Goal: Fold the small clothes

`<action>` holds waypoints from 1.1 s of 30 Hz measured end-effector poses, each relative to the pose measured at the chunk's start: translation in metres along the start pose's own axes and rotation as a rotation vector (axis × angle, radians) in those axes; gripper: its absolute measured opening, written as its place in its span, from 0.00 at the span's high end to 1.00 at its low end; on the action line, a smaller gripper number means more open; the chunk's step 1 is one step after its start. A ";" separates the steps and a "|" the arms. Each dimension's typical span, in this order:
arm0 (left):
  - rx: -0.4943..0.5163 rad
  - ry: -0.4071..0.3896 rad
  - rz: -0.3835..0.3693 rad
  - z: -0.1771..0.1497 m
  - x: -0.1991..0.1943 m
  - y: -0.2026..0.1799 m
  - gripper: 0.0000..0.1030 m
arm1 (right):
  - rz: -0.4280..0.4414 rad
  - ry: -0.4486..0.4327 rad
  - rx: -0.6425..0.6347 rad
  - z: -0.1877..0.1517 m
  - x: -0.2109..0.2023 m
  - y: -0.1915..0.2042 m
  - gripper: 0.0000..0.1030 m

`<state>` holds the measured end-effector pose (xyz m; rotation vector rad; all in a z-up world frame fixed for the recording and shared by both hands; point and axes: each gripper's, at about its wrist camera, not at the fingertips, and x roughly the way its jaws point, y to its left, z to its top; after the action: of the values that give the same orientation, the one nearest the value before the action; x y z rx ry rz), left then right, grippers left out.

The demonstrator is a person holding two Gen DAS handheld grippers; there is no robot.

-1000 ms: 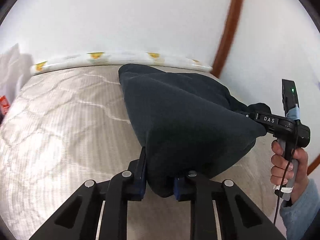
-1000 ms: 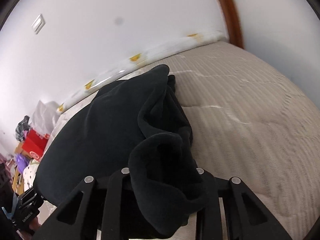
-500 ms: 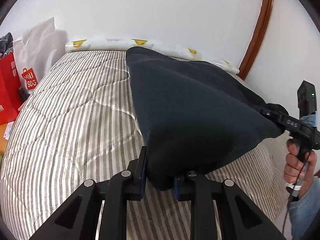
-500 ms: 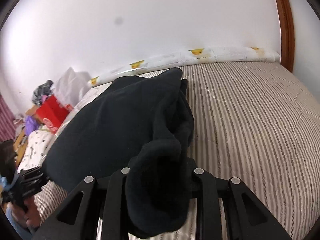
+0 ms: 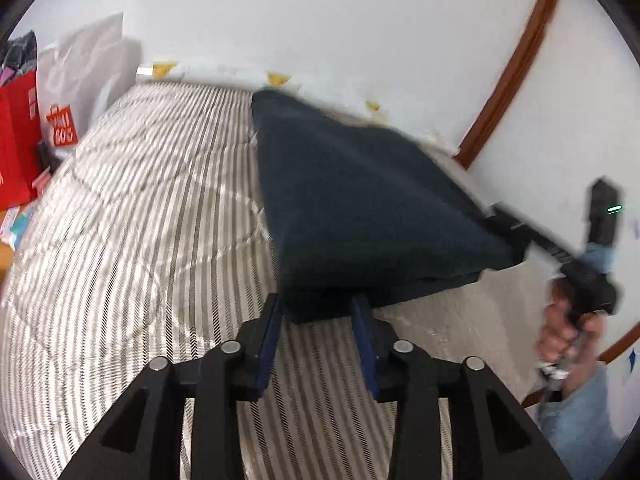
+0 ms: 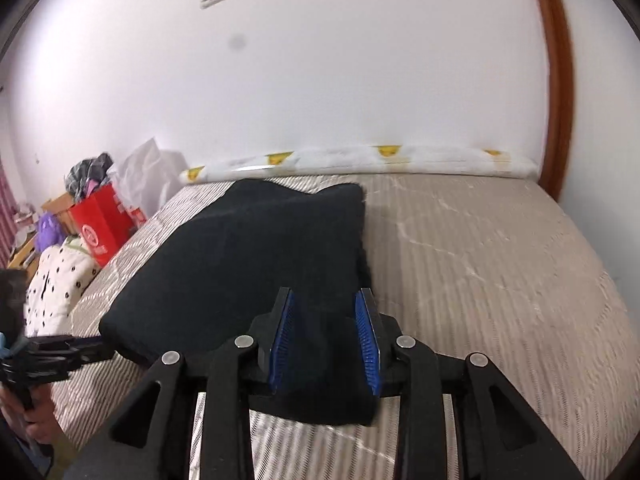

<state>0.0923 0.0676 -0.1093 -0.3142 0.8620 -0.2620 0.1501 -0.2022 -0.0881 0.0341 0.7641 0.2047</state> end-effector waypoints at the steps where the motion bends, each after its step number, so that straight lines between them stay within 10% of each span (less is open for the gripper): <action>1: 0.007 -0.019 -0.001 0.001 -0.006 -0.002 0.57 | 0.005 0.008 -0.009 -0.003 0.006 0.002 0.70; 13: 0.072 -0.043 0.138 0.046 0.017 -0.020 0.55 | -0.108 0.122 -0.009 -0.028 0.014 -0.013 0.85; 33: 0.024 0.035 0.081 0.052 0.036 0.003 0.52 | -0.035 0.162 0.081 0.024 0.047 -0.017 0.74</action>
<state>0.1547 0.0661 -0.1037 -0.2528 0.9033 -0.2027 0.2021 -0.2090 -0.1046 0.0813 0.9338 0.1447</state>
